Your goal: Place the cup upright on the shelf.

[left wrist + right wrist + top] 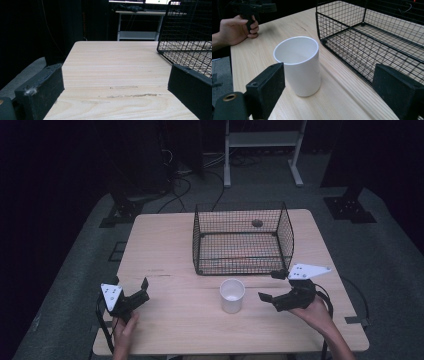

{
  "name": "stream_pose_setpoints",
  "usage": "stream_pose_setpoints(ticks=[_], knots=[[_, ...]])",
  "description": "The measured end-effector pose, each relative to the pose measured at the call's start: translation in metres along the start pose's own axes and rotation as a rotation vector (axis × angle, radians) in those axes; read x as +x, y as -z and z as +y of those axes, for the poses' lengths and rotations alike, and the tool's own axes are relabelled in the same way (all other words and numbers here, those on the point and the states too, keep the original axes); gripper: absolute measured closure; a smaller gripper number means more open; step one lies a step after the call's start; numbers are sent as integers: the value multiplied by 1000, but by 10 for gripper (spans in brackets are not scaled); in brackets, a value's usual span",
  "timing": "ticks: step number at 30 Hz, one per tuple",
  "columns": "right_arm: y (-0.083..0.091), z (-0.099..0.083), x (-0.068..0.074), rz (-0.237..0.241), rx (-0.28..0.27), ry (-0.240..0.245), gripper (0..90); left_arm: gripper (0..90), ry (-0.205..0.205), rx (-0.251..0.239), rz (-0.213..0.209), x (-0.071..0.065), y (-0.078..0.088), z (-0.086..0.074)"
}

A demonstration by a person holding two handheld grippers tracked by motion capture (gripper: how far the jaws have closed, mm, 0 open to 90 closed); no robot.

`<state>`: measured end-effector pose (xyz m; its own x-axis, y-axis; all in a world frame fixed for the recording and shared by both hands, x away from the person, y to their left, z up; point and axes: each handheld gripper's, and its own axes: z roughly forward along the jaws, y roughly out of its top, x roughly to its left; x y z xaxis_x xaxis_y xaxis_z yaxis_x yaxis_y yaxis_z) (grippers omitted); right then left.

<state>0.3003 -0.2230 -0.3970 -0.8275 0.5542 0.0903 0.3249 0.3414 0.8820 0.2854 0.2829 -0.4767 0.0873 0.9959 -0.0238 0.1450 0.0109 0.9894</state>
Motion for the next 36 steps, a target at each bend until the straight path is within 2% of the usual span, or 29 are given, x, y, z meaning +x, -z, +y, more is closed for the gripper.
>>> stream_pose_setpoints(ticks=[14,25,36], knots=[[-17,5,14,55,23,27,92,0,1,1,-1,0,0,0],[-35,8,26,76,58,51,76,0,1,1,-1,0,0,0],[-51,8,31,97,92,59,54,0,2,1,-1,0,0,0]])
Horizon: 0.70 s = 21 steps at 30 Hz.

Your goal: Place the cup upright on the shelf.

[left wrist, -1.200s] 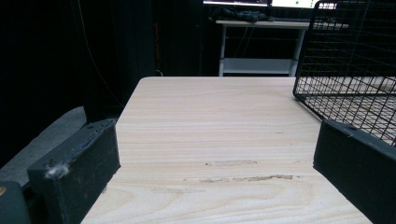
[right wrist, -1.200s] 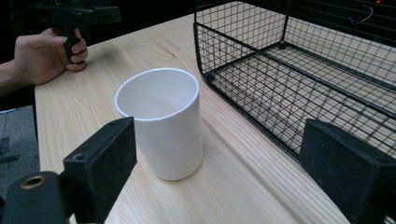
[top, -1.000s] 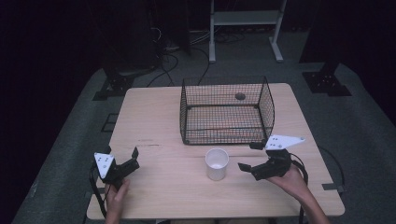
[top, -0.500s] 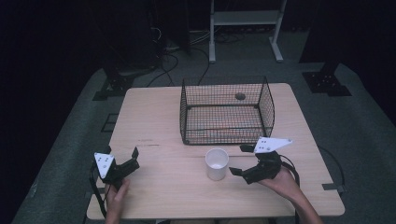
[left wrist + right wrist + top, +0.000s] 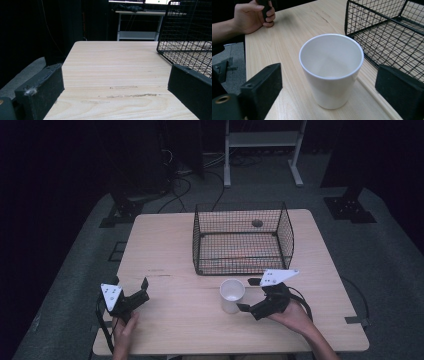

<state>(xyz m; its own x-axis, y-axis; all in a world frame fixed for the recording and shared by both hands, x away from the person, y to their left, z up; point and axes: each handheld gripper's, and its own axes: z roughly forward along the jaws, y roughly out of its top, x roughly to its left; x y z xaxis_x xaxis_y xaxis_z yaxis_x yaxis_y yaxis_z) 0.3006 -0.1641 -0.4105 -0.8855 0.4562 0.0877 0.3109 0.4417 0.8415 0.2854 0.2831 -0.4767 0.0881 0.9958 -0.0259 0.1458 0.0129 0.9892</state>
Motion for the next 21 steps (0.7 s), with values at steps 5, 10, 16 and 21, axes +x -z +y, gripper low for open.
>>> stream_pose_setpoints(ticks=[5,10,16,21], knots=[[-8,1,0,-7,23,5,35,0,0,0,-1,0,0,0],[-18,3,0,-2,39,5,32,0,1,0,0,0,0,0],[-28,3,0,9,47,3,32,0,1,0,0,0,0,0],[-36,3,-2,14,54,0,32,0,1,0,0,0,0,0]])
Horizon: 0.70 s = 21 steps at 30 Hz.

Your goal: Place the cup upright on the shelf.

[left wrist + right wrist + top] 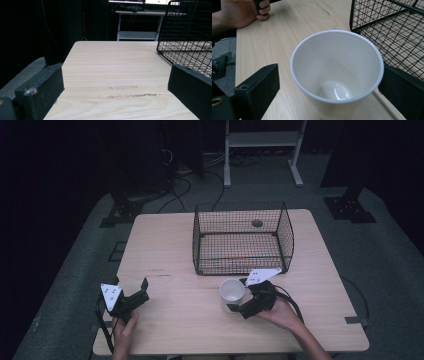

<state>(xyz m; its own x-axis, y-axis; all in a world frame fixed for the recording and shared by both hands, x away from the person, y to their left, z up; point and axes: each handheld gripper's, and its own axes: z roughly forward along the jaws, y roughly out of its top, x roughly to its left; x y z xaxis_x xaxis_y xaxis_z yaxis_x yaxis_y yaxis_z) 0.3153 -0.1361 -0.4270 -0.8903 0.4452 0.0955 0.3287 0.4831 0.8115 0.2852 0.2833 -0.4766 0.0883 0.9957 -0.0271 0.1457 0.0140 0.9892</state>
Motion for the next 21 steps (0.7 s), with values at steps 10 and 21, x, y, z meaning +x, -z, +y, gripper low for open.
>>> stream_pose_setpoints(ticks=[10,21], knots=[[-11,1,-3,19,7,-15,149,0,0,0,0,0,0,0],[-7,6,-6,31,12,-29,189,0,0,1,-1,0,0,0]])
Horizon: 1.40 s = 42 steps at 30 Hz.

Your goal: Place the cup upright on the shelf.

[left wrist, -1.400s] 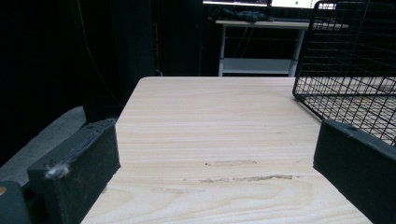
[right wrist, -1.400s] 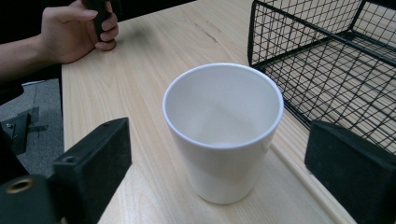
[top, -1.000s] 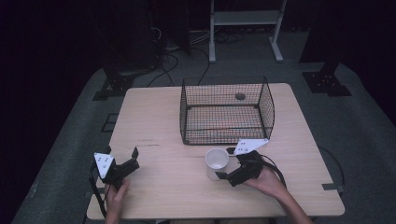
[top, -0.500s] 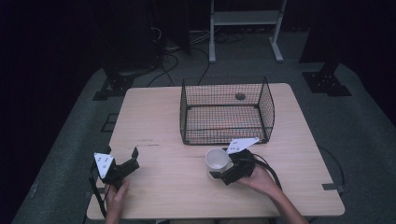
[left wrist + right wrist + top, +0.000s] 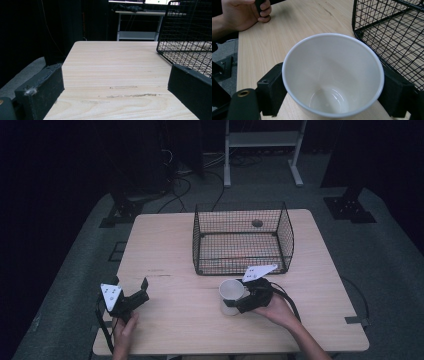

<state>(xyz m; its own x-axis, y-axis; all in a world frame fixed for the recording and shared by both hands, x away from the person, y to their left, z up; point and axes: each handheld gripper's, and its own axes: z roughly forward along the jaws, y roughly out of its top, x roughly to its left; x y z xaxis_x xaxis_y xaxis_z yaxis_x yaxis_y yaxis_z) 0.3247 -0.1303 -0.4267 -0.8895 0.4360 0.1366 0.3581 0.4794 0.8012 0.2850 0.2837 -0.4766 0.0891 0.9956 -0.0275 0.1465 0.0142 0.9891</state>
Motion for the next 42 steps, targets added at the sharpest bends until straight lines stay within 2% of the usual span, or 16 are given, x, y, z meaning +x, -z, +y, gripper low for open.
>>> stream_pose_setpoints(ticks=[9,21,42], knots=[[6,9,1,20,-9,2,191,0,0,0,0,0,0,0],[22,29,-5,52,-26,9,193,0,4,2,1,0,0,0],[44,54,-19,63,-33,-1,193,0,8,1,1,0,0,0]])
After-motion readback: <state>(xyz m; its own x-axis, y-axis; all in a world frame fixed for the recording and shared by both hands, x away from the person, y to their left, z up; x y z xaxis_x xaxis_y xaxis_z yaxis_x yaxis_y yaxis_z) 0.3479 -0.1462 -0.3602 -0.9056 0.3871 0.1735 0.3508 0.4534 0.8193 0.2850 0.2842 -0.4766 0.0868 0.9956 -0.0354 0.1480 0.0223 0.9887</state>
